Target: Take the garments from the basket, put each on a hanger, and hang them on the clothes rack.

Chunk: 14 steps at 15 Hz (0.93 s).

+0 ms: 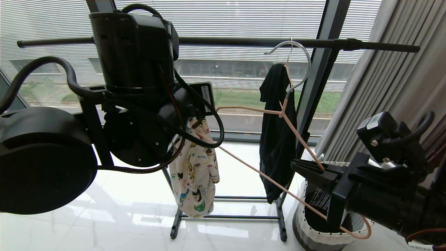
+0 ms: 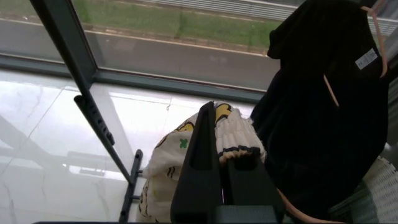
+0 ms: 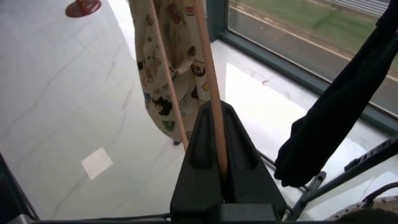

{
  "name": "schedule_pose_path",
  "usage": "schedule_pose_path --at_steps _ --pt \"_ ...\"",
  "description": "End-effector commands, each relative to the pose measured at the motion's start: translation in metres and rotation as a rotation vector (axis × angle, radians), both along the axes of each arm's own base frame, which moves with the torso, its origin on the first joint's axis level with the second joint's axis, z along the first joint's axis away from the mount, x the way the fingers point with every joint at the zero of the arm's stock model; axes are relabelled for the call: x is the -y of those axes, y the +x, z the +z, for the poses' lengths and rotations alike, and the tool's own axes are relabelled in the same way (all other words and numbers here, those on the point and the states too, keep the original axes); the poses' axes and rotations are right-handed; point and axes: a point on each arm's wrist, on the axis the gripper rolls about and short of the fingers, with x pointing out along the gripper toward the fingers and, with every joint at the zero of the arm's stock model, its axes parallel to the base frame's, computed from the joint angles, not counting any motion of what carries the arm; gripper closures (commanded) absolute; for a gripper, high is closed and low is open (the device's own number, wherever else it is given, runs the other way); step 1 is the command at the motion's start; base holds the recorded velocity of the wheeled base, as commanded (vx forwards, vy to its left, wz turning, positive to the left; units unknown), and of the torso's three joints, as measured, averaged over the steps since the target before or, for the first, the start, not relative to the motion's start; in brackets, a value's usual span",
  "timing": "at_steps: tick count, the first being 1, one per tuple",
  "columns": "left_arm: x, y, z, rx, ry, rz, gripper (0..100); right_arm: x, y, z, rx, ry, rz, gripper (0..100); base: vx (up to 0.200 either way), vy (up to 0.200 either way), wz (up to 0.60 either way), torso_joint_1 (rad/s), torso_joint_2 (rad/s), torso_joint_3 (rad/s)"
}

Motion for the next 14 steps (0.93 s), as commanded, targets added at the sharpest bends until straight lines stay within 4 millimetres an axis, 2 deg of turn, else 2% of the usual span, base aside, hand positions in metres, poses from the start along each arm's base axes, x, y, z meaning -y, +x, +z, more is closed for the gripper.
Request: schedule_pose_path --at_steps 1,4,7,14 --pt "0.003 -0.003 0.005 0.012 -0.014 -0.014 100 -0.008 0.004 -0.008 -0.015 -0.018 0.006 100 0.0 0.0 0.0 0.0 0.0 0.0" --pt "0.0 -0.001 0.009 0.023 -0.037 0.021 100 -0.016 0.009 -0.013 -0.034 -0.008 0.003 100 0.0 0.0 0.0 0.0 0.0 0.0" --pt "-0.008 0.008 0.012 0.032 -0.042 0.073 100 -0.017 0.005 -0.015 -0.039 -0.015 0.011 100 0.0 0.0 0.0 0.0 0.0 0.0" --pt "-0.013 0.012 0.019 0.049 -0.059 0.093 100 -0.011 -0.002 -0.021 -0.064 -0.015 -0.031 100 0.0 0.0 0.0 0.0 0.0 0.0"
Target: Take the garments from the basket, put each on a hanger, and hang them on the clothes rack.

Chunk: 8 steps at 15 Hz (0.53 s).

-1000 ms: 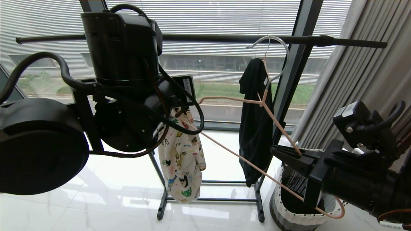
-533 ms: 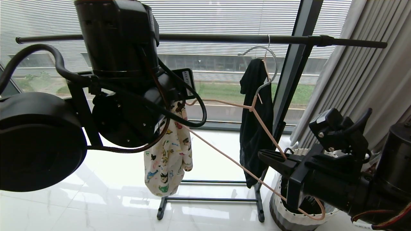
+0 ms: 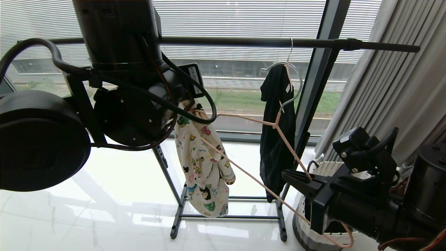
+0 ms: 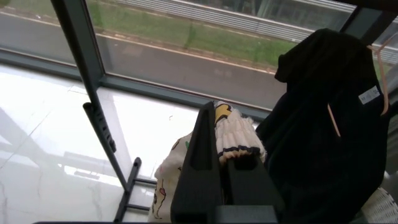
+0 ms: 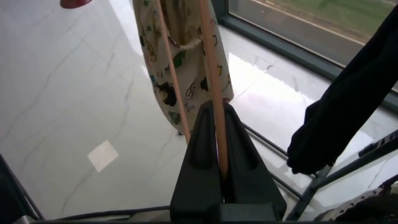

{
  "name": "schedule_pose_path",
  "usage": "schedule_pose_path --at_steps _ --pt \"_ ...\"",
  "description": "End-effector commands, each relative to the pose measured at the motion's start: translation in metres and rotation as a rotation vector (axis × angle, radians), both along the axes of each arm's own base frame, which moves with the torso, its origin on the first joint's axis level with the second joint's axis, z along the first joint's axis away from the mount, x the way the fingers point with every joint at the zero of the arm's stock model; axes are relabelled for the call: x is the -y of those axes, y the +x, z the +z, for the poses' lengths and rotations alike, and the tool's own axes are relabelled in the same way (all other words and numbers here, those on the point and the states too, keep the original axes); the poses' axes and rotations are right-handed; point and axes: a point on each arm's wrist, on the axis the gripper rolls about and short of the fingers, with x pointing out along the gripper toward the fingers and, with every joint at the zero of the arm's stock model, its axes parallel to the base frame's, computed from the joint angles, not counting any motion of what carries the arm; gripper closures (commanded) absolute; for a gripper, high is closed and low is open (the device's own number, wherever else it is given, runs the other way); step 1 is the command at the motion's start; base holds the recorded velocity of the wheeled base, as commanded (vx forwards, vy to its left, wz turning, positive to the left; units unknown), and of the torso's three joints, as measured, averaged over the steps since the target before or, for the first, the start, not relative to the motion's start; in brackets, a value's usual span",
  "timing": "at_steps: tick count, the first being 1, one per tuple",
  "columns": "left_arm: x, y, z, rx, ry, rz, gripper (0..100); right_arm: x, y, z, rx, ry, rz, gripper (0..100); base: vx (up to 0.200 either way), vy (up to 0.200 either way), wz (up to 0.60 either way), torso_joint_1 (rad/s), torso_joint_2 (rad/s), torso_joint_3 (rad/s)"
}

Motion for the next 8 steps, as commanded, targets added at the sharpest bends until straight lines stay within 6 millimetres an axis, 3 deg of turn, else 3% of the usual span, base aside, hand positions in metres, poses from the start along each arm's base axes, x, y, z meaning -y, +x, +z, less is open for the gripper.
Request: schedule_pose_path --at_steps 1,8 --pt "0.0 0.001 0.0 0.0 0.0 0.003 100 0.004 -0.004 -0.003 -0.005 -0.006 0.005 100 0.0 0.0 0.0 0.0 0.0 0.0" --pt "0.005 -0.007 -0.006 -0.013 0.001 0.001 100 -0.003 0.004 0.011 -0.004 0.071 -0.081 100 0.0 0.0 0.0 0.0 0.0 0.0"
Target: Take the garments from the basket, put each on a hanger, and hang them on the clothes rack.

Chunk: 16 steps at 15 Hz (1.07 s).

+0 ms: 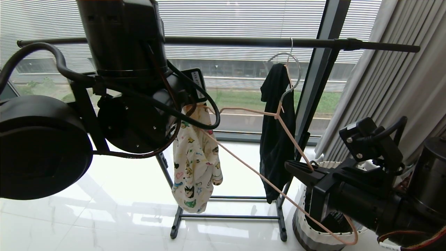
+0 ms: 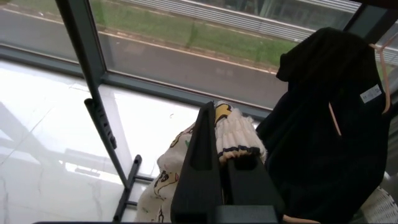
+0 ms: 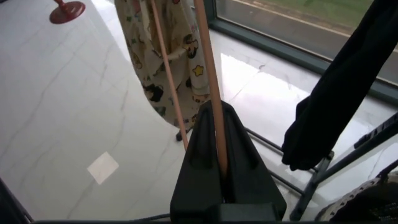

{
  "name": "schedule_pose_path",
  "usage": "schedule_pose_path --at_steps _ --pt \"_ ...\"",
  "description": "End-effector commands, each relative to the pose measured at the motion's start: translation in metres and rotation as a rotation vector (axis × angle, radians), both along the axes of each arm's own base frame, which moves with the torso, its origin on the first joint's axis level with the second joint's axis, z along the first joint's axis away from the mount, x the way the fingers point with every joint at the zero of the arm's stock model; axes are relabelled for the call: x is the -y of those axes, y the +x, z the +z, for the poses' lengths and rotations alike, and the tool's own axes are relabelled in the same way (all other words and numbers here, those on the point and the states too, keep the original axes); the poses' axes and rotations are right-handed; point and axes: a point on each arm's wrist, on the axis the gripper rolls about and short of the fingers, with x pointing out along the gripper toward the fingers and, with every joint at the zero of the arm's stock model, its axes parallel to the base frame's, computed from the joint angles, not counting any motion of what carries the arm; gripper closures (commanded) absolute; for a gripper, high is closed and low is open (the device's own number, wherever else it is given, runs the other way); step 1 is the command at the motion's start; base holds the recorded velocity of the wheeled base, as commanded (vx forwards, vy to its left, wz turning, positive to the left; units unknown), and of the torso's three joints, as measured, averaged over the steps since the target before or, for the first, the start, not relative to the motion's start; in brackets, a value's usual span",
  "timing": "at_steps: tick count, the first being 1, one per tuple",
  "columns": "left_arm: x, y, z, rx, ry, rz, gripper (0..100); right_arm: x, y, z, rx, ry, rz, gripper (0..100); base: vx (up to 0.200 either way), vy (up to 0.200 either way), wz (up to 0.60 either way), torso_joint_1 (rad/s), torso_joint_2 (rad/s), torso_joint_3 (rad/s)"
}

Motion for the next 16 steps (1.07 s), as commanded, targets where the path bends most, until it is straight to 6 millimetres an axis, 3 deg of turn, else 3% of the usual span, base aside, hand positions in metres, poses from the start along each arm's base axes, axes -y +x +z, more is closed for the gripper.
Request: schedule_pose_path --at_steps 1,5,8,16 --pt "0.001 -0.003 -0.003 -0.009 0.008 -0.008 100 -0.003 0.003 0.001 0.009 0.01 -0.017 100 0.0 0.0 0.0 0.0 0.0 0.0" --pt "0.004 -0.008 -0.01 -0.025 0.026 -0.025 100 -0.007 0.003 0.006 0.034 0.042 -0.019 100 0.0 0.0 0.0 0.0 0.0 0.0" --pt "0.006 -0.008 -0.009 -0.023 0.024 -0.031 100 -0.017 -0.008 0.002 0.026 0.025 0.041 100 0.0 0.0 0.0 0.0 0.0 0.0" --pt "0.024 -0.03 -0.009 -0.023 -0.009 -0.119 100 -0.032 0.005 -0.007 0.014 0.029 0.024 100 0.0 0.0 0.0 0.0 0.0 0.0"
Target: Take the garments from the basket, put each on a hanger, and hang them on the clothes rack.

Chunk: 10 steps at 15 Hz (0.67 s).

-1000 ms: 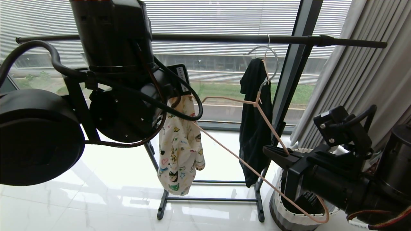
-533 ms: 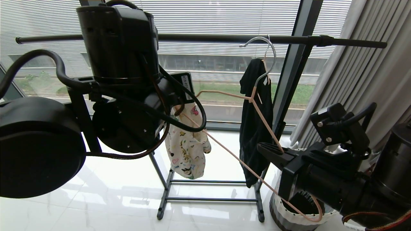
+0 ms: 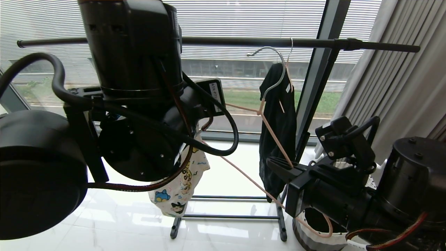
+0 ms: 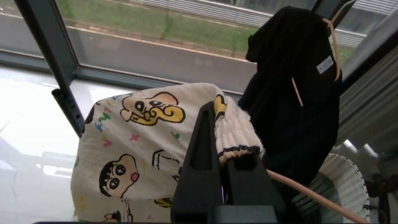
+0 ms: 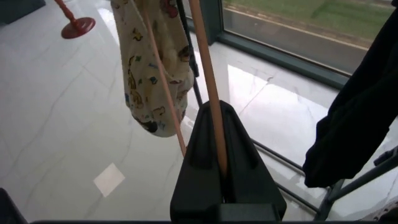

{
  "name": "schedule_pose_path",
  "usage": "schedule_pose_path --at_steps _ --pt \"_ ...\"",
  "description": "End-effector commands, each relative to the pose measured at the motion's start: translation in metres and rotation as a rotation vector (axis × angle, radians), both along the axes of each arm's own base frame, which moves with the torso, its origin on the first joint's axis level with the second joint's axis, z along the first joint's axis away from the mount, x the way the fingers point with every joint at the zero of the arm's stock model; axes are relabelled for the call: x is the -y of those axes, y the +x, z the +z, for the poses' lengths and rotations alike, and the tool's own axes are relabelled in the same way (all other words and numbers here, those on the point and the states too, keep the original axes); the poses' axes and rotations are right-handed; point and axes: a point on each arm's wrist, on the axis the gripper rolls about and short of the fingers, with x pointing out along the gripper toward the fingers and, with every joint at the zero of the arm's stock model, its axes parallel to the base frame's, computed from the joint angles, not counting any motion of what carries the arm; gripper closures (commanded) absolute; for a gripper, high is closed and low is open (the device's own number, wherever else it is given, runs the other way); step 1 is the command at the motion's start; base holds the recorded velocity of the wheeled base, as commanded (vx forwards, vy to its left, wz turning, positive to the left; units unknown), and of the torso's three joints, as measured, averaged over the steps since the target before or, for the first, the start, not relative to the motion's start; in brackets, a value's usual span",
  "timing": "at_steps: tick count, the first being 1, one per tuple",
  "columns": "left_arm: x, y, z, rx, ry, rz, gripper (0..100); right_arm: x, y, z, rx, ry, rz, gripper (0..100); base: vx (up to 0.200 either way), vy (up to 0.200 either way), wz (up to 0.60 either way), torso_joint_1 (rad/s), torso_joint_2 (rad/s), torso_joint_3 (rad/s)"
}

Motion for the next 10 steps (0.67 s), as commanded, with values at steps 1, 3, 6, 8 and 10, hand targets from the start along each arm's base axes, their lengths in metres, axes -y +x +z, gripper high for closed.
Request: schedule_pose_path --at_steps 1,3,6,8,10 --pt "-0.001 -0.002 -0.005 -0.011 0.02 -0.008 100 -0.001 0.0 -0.003 -0.005 -0.011 0.001 100 0.0 0.0 0.0 0.0 0.0 0.0" --pt "-0.009 -0.004 -0.01 -0.021 0.078 -0.008 100 0.007 -0.005 0.0 0.0 -0.002 0.003 100 0.0 0.0 0.0 0.0 0.0 0.0" --pt "-0.026 -0.002 -0.002 -0.002 0.112 -0.027 100 0.029 -0.02 -0.01 -0.016 -0.036 0.015 100 0.0 0.0 0.0 0.0 0.0 0.0" --pt "-0.03 0.001 -0.001 0.002 0.122 -0.022 100 0.037 -0.035 -0.01 -0.017 -0.039 0.055 100 0.0 0.0 0.0 0.0 0.0 0.0" --pt "-0.029 0.002 -0.004 -0.005 0.129 -0.024 100 0.037 -0.039 -0.004 -0.006 -0.025 0.072 100 0.0 0.0 0.0 0.0 0.0 0.0"
